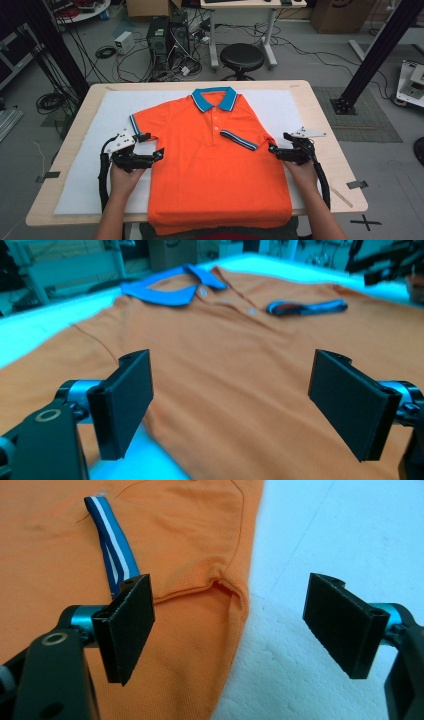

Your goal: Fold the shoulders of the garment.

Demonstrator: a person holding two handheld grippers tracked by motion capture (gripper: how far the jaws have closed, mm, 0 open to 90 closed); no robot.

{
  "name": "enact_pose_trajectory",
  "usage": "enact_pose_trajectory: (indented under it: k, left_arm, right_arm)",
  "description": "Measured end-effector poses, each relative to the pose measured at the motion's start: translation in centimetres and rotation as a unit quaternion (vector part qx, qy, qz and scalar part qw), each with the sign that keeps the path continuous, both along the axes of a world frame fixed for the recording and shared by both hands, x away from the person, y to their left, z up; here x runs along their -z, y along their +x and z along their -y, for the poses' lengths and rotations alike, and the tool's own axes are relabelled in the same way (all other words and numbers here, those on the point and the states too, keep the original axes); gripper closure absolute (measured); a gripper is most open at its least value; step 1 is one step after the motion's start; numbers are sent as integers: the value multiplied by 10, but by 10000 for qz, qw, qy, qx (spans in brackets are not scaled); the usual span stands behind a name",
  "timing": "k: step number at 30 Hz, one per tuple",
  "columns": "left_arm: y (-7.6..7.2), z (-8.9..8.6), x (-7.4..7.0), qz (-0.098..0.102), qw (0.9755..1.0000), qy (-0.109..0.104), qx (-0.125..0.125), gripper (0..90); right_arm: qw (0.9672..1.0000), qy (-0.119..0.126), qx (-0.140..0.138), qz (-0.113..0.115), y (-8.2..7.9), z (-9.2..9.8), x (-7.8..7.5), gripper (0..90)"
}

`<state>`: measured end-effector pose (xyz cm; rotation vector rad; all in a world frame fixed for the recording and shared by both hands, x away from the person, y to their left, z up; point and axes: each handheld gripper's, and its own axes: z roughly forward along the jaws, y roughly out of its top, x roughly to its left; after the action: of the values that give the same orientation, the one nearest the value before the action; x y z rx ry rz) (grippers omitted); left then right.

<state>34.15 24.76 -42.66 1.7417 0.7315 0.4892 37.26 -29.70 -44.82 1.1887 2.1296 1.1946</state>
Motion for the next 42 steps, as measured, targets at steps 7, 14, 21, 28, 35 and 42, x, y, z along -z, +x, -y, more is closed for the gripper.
enact_pose_trajectory:
  k: [7, 14, 21, 28, 35, 42]
  left_arm:
    - [12, -10, -15, -114, 9997, 39, -232, 181]
    - [28, -21, -17, -302, 9984, -37, -468, 182]
    - [38, -26, -23, -410, 9974, 134, -580, 182]
    - [54, -25, -29, -507, 9966, 121, -633, 182]
    - [75, -33, -27, -799, 9925, 162, -906, 182]
    - [90, -44, -14, -1125, 9860, 134, -1221, 182]
  right_arm:
    - [10000, -33, 12, 21, 0, -1, 0, 211]
    - [10000, -33, 41, 20, 0, 0, 0, 211]
    - [10000, -27, 54, 16, 0, 0, 0, 211]
    - [10000, -28, 61, 9, 0, 0, 0, 211]
    - [10000, -20, 72, 2, 0, 0, 0, 211]
    - [10000, -27, 68, 8, 0, 0, 0, 211]
